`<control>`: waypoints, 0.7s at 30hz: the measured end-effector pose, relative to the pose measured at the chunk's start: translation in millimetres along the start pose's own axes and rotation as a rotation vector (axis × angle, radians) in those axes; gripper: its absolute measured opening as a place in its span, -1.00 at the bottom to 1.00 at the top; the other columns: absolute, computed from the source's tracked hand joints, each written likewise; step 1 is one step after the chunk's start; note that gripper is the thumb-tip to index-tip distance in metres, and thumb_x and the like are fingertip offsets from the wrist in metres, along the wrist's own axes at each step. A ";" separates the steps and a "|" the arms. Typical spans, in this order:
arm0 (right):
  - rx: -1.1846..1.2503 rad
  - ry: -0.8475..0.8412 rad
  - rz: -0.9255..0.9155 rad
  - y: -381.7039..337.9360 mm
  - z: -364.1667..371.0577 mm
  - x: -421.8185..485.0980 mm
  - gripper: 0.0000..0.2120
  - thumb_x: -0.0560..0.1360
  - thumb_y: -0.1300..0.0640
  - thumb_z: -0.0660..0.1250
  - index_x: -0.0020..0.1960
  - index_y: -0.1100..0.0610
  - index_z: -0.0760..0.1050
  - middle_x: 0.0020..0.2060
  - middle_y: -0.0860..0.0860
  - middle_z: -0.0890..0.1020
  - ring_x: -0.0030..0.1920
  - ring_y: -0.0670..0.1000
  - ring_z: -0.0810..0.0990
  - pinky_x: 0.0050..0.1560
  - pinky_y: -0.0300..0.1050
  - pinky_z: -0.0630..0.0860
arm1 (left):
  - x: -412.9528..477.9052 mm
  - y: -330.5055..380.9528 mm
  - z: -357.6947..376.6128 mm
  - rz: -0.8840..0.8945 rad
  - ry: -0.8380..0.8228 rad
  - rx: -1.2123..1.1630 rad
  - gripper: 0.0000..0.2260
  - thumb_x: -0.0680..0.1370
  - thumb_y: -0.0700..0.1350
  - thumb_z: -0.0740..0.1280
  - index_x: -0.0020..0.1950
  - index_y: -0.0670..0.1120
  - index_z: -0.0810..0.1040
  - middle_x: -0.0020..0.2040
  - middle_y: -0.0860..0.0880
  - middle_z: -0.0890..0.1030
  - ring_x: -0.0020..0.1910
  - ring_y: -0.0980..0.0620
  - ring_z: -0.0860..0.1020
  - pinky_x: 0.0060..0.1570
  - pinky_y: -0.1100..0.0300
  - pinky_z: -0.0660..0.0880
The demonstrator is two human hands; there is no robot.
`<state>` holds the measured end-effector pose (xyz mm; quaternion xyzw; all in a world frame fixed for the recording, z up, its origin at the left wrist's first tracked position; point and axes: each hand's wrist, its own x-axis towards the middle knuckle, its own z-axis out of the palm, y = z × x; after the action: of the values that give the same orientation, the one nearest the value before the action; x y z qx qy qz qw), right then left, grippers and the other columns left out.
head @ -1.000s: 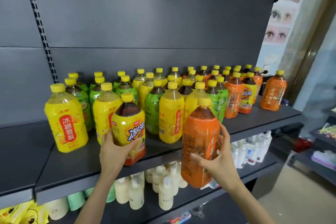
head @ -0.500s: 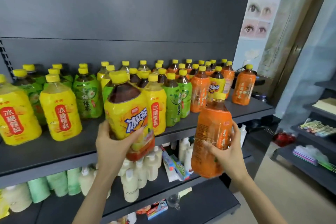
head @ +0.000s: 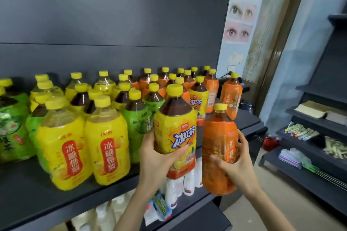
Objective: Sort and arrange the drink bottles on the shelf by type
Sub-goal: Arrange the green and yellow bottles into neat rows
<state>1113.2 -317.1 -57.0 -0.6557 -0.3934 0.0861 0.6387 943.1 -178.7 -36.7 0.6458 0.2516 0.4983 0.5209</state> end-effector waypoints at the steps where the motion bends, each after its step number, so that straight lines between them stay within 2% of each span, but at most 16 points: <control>1: -0.003 0.007 0.003 5.3 -3.4 11.9 0.03 0.05 -0.21 0.57 0.40 -0.26 0.11 0.23 -0.23 0.44 0.10 -0.23 0.55 0.06 -0.15 0.53 | 9.7 -7.1 9.3 -0.003 -0.016 0.011 -0.37 0.08 0.18 0.57 0.11 0.09 0.52 0.03 0.07 0.63 -0.01 0.13 0.61 -0.01 0.04 0.59; 6: -0.015 0.077 -0.026 24.5 -13.8 65.7 0.03 0.05 -0.21 0.55 0.41 -0.26 0.10 0.25 -0.17 0.43 0.16 -0.20 0.53 0.07 -0.15 0.50 | 53.1 -38.7 48.5 0.027 -0.022 0.108 -0.38 0.04 0.25 0.51 0.05 0.18 0.47 0.01 0.12 0.53 0.00 0.27 0.53 -0.03 0.23 0.52; 9: 0.000 0.096 -0.052 32.2 -16.2 94.8 0.04 0.06 -0.22 0.54 0.42 -0.26 0.08 0.26 -0.19 0.40 0.18 -0.22 0.50 0.10 -0.14 0.48 | 67.1 -57.0 64.7 0.035 -0.017 0.212 -0.35 0.06 0.27 0.49 0.10 0.15 0.47 -0.02 0.16 0.48 0.01 0.33 0.48 -0.04 0.33 0.42; 12: -0.013 0.106 -0.106 39.2 -17.4 128.8 0.02 0.10 -0.21 0.54 0.42 -0.31 0.06 0.29 -0.26 0.36 0.24 -0.26 0.44 0.15 -0.15 0.47 | 82.9 -69.6 80.5 0.042 0.020 0.298 -0.33 0.06 0.29 0.45 0.08 0.03 0.50 -0.03 0.09 0.47 -0.01 0.16 0.49 -0.02 0.21 0.45; 15: -0.052 0.098 -0.150 51.9 -16.8 163.3 0.07 0.13 -0.26 0.53 0.47 -0.24 -0.01 0.39 -0.20 0.28 0.38 -0.12 0.34 0.33 0.10 0.40 | 94.4 -79.6 98.1 0.012 0.065 0.316 -0.37 0.08 0.28 0.45 0.04 -0.01 0.49 -0.04 0.06 0.46 -0.01 0.10 0.49 0.02 0.12 0.49; 18: -0.106 0.083 -0.195 70.2 -12.4 185.7 0.06 0.16 -0.27 0.52 0.47 -0.26 -0.05 0.40 -0.28 0.21 0.43 -0.07 0.26 0.39 0.17 0.32 | 97.3 -88.7 114.9 -0.011 0.125 0.343 -0.23 0.12 0.27 0.48 0.22 -0.10 0.48 0.04 0.02 0.44 0.08 0.06 0.47 0.13 0.06 0.47; 21: -0.073 0.080 -0.180 88.2 -12.0 200.6 0.09 0.21 -0.16 0.58 0.49 -0.21 -0.09 0.46 -0.10 0.19 0.44 -0.03 0.26 0.39 0.17 0.31 | 92.9 -88.4 132.0 -0.030 0.159 0.347 -0.15 0.27 0.18 0.53 0.46 0.09 0.20 0.28 0.01 0.35 0.28 0.10 0.35 0.23 0.25 0.33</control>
<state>1292.0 -189.7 -56.7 -0.6434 -0.4280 -0.0125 0.6346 1114.8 -126.8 -77.8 0.6808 0.3834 0.4891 0.3876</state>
